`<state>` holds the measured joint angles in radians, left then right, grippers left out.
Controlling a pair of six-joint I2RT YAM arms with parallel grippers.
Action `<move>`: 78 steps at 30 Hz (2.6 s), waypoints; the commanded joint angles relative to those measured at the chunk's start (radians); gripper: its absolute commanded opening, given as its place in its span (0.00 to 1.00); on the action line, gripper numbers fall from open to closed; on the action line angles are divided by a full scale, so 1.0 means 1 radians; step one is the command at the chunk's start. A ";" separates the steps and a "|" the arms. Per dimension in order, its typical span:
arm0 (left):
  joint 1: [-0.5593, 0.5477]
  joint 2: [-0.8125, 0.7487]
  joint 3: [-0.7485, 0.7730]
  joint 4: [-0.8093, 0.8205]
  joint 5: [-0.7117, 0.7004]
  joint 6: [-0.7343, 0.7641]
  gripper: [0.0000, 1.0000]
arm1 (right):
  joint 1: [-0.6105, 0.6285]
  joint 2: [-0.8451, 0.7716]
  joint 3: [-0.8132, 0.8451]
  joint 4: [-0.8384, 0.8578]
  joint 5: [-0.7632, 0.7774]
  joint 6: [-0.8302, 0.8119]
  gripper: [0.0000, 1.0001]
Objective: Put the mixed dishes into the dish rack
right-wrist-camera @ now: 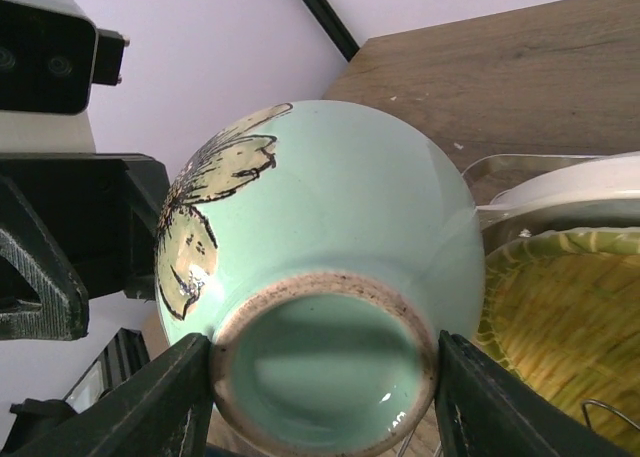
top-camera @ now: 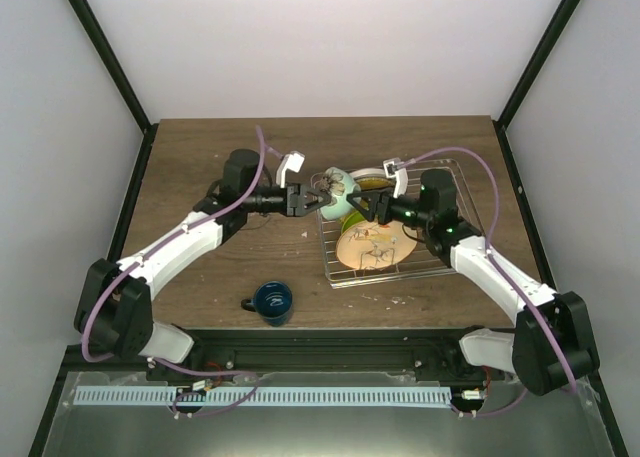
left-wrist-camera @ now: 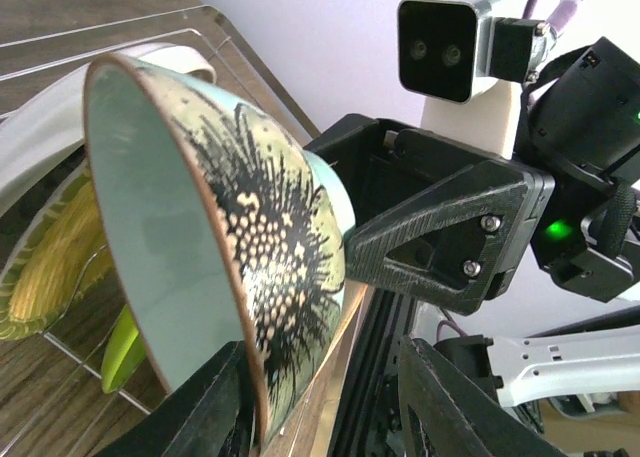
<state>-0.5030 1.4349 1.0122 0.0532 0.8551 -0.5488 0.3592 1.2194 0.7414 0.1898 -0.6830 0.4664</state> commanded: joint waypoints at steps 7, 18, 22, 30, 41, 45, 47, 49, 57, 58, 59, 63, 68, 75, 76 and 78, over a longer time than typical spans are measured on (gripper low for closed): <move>0.026 -0.052 -0.028 -0.033 -0.006 0.034 0.42 | -0.018 -0.057 0.146 -0.056 0.116 -0.062 0.47; 0.028 -0.046 -0.033 -0.027 -0.004 0.033 0.43 | -0.047 -0.172 0.183 -0.220 0.392 -0.111 0.46; 0.027 -0.042 -0.034 -0.024 -0.003 0.032 0.43 | -0.049 -0.208 0.195 -0.284 0.516 -0.128 0.46; 0.028 -0.041 -0.035 -0.041 -0.018 0.043 0.43 | -0.067 -0.190 0.252 -0.472 0.803 -0.118 0.46; 0.028 -0.045 -0.035 -0.050 -0.019 0.048 0.43 | -0.189 -0.130 0.288 -0.616 0.927 -0.113 0.45; 0.028 -0.042 -0.034 -0.050 -0.017 0.049 0.43 | -0.206 -0.090 0.279 -0.627 0.893 -0.128 0.45; 0.029 -0.042 -0.034 -0.051 -0.016 0.049 0.43 | -0.207 -0.064 0.272 -0.624 0.871 -0.136 0.45; 0.029 -0.043 -0.032 -0.055 -0.018 0.053 0.43 | -0.207 -0.036 0.269 -0.624 0.850 -0.142 0.45; 0.029 -0.042 -0.026 -0.066 -0.018 0.061 0.43 | -0.211 0.062 0.272 -0.625 0.813 -0.169 0.45; 0.029 -0.041 -0.025 -0.066 -0.018 0.061 0.43 | -0.213 0.072 0.273 -0.621 0.813 -0.168 0.45; 0.029 -0.041 -0.024 -0.067 -0.018 0.061 0.43 | -0.218 0.084 0.274 -0.615 0.807 -0.166 0.45; 0.029 -0.038 -0.017 -0.074 -0.015 0.065 0.43 | -0.240 0.133 0.282 -0.596 0.782 -0.166 0.46; 0.029 -0.036 -0.008 -0.086 -0.020 0.074 0.43 | -0.253 0.184 0.286 -0.560 0.759 -0.186 0.46; 0.030 -0.028 0.003 -0.104 -0.025 0.084 0.43 | -0.262 0.260 0.296 -0.516 0.744 -0.210 0.47; 0.031 -0.028 0.003 -0.104 -0.025 0.084 0.43 | -0.262 0.273 0.300 -0.515 0.746 -0.212 0.47; 0.031 -0.026 0.005 -0.104 -0.026 0.083 0.43 | -0.265 0.300 0.307 -0.512 0.754 -0.214 0.47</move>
<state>-0.4774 1.4014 0.9874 -0.0456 0.8314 -0.4866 0.1074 1.4902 0.9817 -0.3985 0.0658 0.2722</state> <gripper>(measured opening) 0.428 0.577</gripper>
